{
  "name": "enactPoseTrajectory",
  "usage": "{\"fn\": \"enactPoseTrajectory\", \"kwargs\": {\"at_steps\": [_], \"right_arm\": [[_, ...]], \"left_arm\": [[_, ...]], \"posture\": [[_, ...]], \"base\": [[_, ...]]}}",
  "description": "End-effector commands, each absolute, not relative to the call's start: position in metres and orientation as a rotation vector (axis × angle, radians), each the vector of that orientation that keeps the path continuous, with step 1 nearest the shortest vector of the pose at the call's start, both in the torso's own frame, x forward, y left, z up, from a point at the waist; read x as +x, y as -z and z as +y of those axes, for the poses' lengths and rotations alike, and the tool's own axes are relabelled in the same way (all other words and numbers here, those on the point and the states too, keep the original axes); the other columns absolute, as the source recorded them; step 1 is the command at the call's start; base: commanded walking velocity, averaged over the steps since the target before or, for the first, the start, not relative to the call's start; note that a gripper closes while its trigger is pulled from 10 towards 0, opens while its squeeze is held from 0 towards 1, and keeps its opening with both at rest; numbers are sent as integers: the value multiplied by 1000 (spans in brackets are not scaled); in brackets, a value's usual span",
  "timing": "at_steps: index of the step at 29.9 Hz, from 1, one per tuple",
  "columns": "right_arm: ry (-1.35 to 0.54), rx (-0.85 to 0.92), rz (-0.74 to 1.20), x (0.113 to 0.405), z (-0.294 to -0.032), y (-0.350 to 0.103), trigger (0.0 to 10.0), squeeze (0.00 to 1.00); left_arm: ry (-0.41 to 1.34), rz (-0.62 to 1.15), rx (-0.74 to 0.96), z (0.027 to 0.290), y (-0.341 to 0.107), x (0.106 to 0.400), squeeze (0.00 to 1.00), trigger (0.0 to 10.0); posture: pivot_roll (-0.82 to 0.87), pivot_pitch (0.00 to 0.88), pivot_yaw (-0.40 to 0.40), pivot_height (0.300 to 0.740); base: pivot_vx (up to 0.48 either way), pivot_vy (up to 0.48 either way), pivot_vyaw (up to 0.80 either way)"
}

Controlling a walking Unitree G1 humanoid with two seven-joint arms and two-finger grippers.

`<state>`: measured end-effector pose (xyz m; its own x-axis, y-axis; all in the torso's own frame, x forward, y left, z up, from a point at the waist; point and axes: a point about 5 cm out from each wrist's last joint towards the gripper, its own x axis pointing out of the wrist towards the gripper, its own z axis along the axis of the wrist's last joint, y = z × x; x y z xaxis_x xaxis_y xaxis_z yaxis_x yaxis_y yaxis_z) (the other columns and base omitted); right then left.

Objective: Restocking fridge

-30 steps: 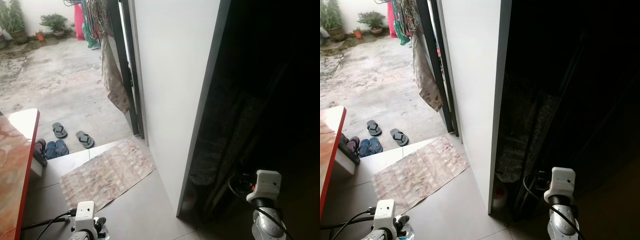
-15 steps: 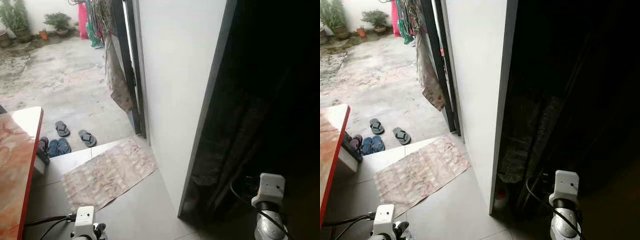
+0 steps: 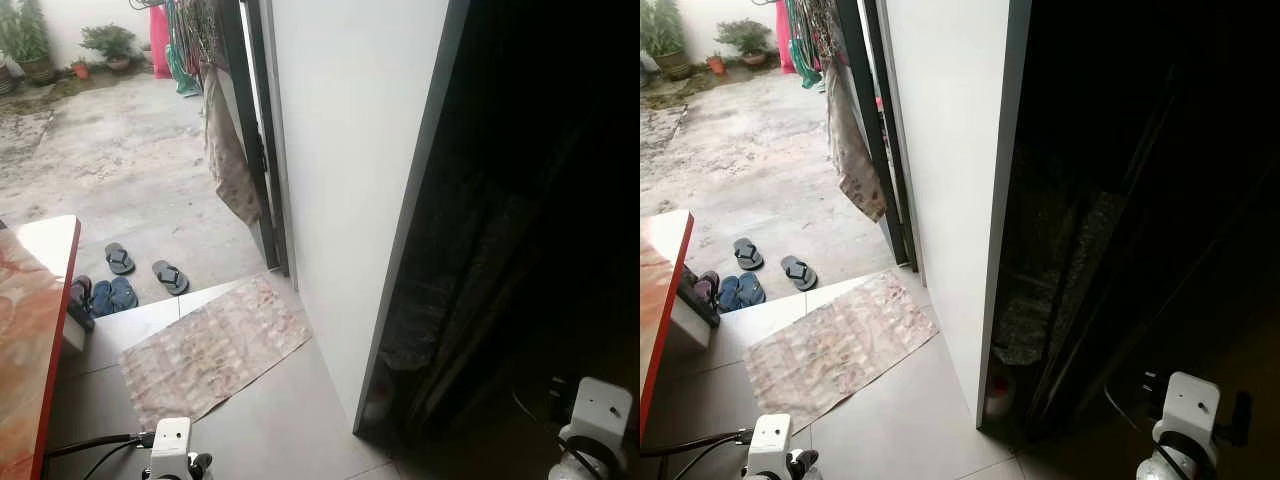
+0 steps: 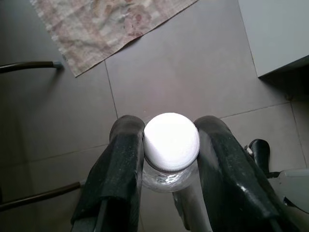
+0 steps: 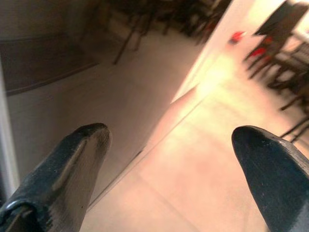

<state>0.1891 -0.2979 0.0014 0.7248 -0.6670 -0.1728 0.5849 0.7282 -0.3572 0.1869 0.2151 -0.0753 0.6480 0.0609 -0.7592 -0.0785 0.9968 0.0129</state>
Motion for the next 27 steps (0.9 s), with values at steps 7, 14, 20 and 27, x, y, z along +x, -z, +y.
{"fn": "enactPoseTrajectory", "kwargs": {"at_steps": [7, 14, 20, 27], "right_arm": [[430, -214, 302, 183, -255, 12, 10000, 0], [383, -180, 215, 186, -253, 0, 10000, 0], [327, -170, 112, 210, -250, -22, 10000, 0], [197, -104, 72, 221, -234, -33, 10000, 169]], "left_arm": [[-51, 872, 3, 211, 77, 184, 0, 10000], [-55, 896, 10, 215, 80, 178, 0, 10000], [-68, 915, 13, 222, 82, 171, 0, 10000], [-75, 927, 15, 229, 82, 167, 0, 10000]], "posture": [[-99, 13, 20, 740], [-102, 17, 22, 740], [-102, 21, 20, 740], [-98, 22, 17, 740]], "base": [[0, 0, 0], [0, 0, 0], [0, 0, 0], [0, 0, 0]]}}
